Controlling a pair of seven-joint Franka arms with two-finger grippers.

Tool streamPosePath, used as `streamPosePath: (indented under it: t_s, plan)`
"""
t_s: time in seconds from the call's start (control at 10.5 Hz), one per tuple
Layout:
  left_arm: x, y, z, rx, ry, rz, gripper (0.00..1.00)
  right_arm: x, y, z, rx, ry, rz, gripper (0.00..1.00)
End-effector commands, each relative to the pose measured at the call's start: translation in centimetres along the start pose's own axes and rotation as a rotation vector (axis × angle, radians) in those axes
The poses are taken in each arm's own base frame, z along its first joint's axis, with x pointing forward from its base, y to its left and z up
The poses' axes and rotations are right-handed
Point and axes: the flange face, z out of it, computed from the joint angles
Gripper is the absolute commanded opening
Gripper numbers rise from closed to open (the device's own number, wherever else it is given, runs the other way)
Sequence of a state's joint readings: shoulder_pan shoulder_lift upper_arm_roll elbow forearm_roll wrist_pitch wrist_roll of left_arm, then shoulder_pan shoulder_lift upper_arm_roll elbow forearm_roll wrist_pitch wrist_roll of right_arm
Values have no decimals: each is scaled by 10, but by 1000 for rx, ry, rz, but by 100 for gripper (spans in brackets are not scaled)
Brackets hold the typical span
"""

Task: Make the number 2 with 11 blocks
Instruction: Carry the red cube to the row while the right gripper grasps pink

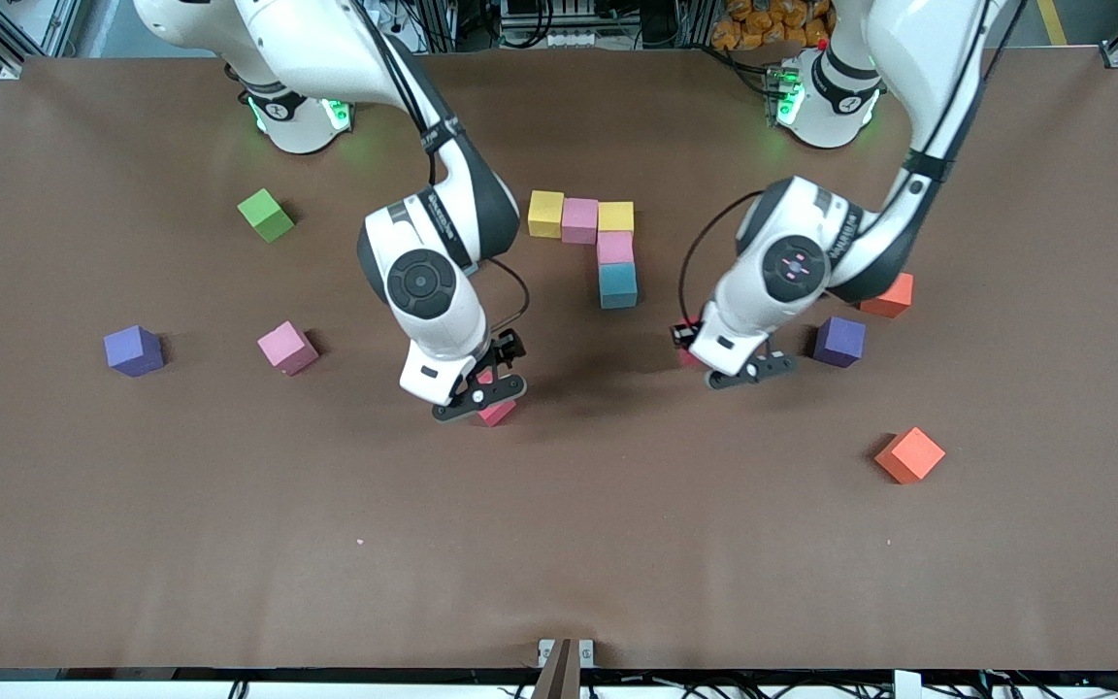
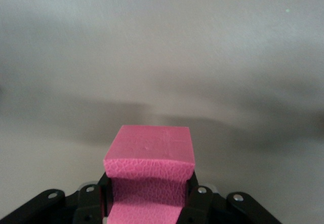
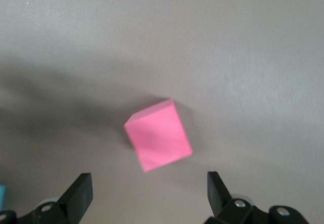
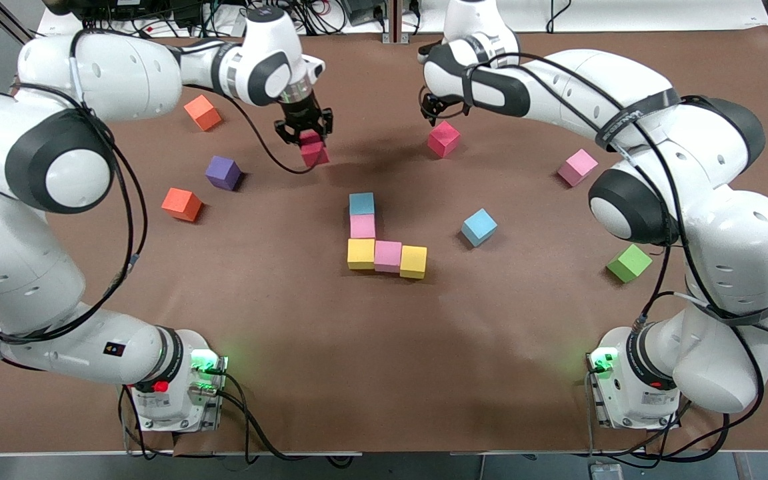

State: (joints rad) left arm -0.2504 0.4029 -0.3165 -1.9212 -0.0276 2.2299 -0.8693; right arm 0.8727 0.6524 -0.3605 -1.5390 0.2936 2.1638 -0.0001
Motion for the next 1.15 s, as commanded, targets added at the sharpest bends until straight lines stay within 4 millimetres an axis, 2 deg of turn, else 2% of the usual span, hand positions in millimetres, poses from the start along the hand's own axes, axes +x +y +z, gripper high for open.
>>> streamPosePath:
  t_s: [0.0, 0.1, 0.29, 0.48, 0.77, 0.86, 1.05]
  plan:
    - [-39, 31, -10, -8, -6, -233, 0, -15, 2, 23, -10, 50, -122, 100]
    - [-56, 47, -16, -25, -11, -315, 0, -15, -1, 30, -14, 48, -133, 100]
    - [-77, 69, -24, -54, -23, -582, 0, -15, -5, 49, -27, 61, -155, 100]
    - [-102, 92, -33, -102, -41, -766, 0, -17, -11, 63, -29, 55, -166, 100]
    - [-132, 118, -40, -187, -62, -1039, 0, -15, -4, 74, -40, 65, -191, 100]
    - [-144, 126, -38, -206, -76, -1098, 0, -16, -6, 79, -44, 65, -194, 100]
    - [-158, 137, -12, -243, -119, -1244, 0, -17, -4, 83, -47, 66, -193, 100]
